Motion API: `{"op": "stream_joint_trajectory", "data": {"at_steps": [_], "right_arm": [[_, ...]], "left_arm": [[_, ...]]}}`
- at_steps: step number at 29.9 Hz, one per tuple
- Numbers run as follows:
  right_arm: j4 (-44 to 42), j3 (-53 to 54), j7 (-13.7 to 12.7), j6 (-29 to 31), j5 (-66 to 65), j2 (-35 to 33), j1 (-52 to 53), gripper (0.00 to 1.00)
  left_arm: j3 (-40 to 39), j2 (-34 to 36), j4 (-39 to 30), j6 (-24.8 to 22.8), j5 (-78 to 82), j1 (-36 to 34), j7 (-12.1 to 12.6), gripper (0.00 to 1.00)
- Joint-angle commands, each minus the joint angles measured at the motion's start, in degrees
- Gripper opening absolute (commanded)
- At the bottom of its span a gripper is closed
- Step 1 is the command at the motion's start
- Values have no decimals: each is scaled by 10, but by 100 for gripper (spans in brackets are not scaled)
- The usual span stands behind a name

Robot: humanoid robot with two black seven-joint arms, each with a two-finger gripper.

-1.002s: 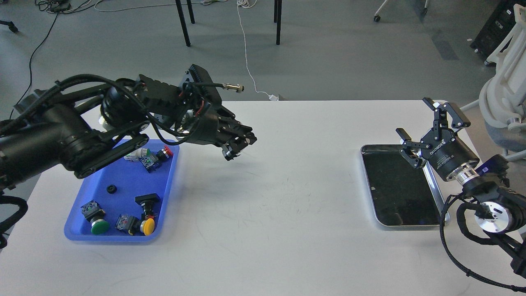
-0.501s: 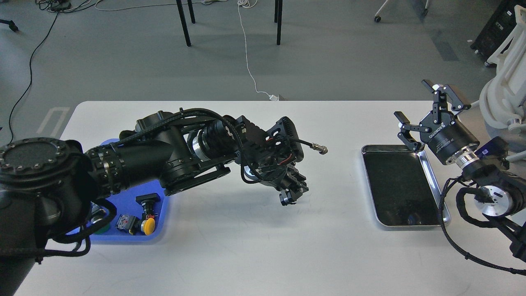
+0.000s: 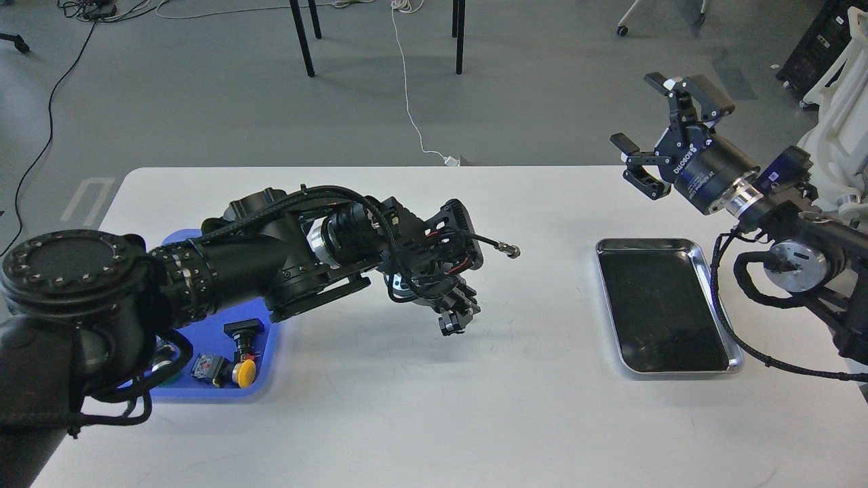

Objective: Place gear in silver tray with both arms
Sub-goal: 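Lift the gear and carry it toward the table center with left gripper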

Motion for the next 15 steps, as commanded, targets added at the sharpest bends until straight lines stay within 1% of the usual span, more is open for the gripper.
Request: {"op": "stream_joint_trajectory", "data": {"at_steps": [1, 9, 15], "right_arm": [[-3, -20, 0, -3, 0, 10, 25, 99], [-20, -45, 0, -3, 0, 35, 33, 99], [-27, -45, 0, -3, 0, 37, 35, 99]], "left_arm": [[0, 0, 0, 0, 0, 3, 0, 12], [7, 0, -13, 0, 0, 6, 0, 12], [7, 0, -44, 0, 0, 6, 0, 12]]}}
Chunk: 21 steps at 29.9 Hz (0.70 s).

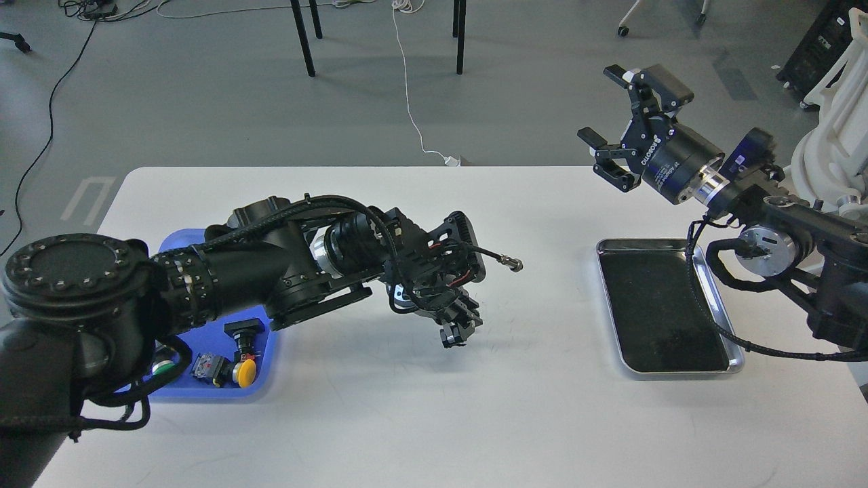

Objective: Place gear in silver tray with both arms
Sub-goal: 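Lift the gear and carry it toward the table center with left gripper, then lower the gear onto the table center, open left gripper, withdraw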

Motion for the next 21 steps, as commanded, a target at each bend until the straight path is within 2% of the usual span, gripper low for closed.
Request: {"op": "stream_joint_trajectory", "data": {"at_steps": [1, 16, 21], "right_arm": [[-2, 0, 0, 0, 0, 1, 1, 99], [-9, 0, 0, 0, 0, 6, -4, 99], [-10, 0, 0, 0, 0, 5, -6, 99]], "left_arm": [[0, 0, -16, 0, 0, 1, 0, 13], [18, 0, -30, 0, 0, 29, 0, 14], [18, 0, -26, 1, 0, 32, 0, 18]]}}
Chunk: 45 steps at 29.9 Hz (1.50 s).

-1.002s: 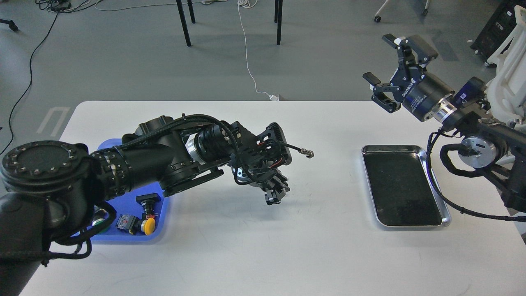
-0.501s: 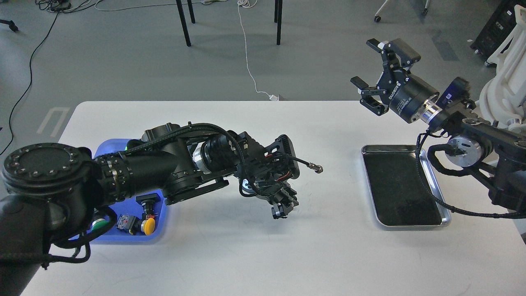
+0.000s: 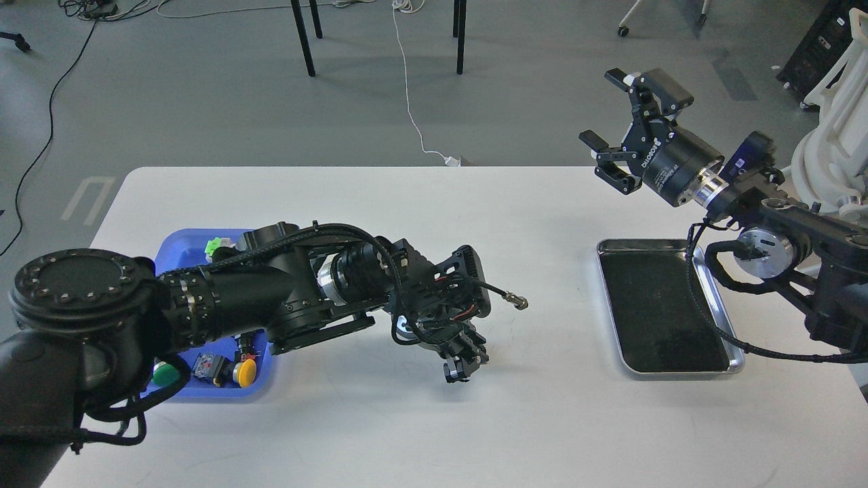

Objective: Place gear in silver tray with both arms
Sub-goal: 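Lower the gear onto the table center, open left gripper, withdraw, then reach the right gripper to the black gear and grasp it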

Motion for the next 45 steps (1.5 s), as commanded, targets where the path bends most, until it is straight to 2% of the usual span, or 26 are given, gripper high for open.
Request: {"op": "stream_joint_trajectory", "data": {"at_steps": [1, 3, 6, 8, 12, 15, 19, 23, 24, 26, 30, 34, 38, 40, 45], "right_arm": [[0, 0, 0, 0, 0, -2, -1, 99], [0, 0, 0, 0, 0, -2, -1, 99], [0, 0, 0, 0, 0, -2, -2, 99], [0, 0, 0, 0, 0, -3, -2, 99], [1, 0, 0, 1, 0, -8, -2, 99], [2, 0, 0, 3, 0, -17, -3, 99], [9, 0, 0, 8, 0, -41, -8, 99], [14, 0, 0, 13, -1, -62, -22, 99], [23, -1, 0, 24, -6, -75, -36, 99], [33, -1, 0, 39, -10, -86, -48, 99], [52, -1, 0, 63, -65, -116, -60, 99], [76, -3, 0, 63, -201, -133, -55, 99], [91, -52, 0, 63, -324, -136, -5, 99], [92, -118, 0, 63, -377, -126, 44, 99], [97, -270, 0, 63, -475, -51, 175, 99]], "left_arm": [[2, 0, 1, -1, 0, 1, 0, 21], [2, 0, 1, -1, 0, 0, 0, 34], [2, 0, 0, -1, 0, -1, 0, 71], [1, 0, 0, -1, 0, -3, 0, 81], [-10, 0, -3, -1, 0, -12, 0, 93], [-28, 0, -10, -1, 0, -27, 0, 95], [-52, 0, -60, -2, -76, -35, 0, 96], [-112, 42, -61, 9, -165, -27, 0, 96], [-150, 86, -61, 28, -237, -7, 0, 96], [-176, 124, -61, 46, -308, 29, 0, 96], [-249, 207, -67, 113, -548, 122, 0, 97], [-317, 260, -74, 124, -735, 210, 0, 98], [-438, 270, -80, 120, -781, 311, 0, 98], [-509, 268, -96, 118, -785, 364, 0, 98], [-594, 256, -119, 112, -838, 450, 0, 98]]}}
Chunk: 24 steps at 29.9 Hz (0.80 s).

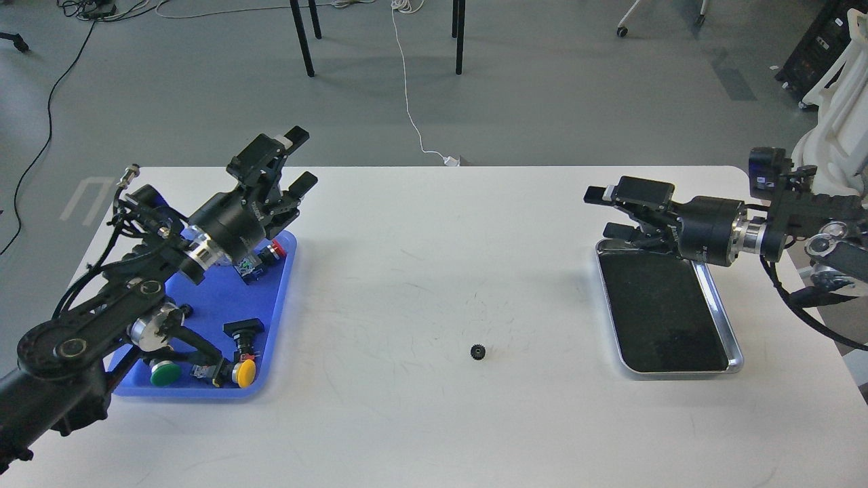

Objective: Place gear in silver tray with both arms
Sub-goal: 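Reach the right gripper to the black gear and grasp it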

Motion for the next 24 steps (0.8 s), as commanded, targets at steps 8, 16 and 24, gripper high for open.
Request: {"op": "stream_joint_trajectory", "data": {"at_steps": [8, 16, 24], "right_arm": [[-6, -268, 0, -74, -177, 221, 207, 99], [-14, -366, 0, -145, -218, 337, 214, 96], [-30, -428, 0, -176, -217, 384, 212, 92]], "left_arm": [[-99, -24, -21, -6, -52, 81, 0, 98], [-100, -29, -34, -2, -50, 83, 0, 98], [-100, -29, -37, -1, -50, 84, 0, 98]]}}
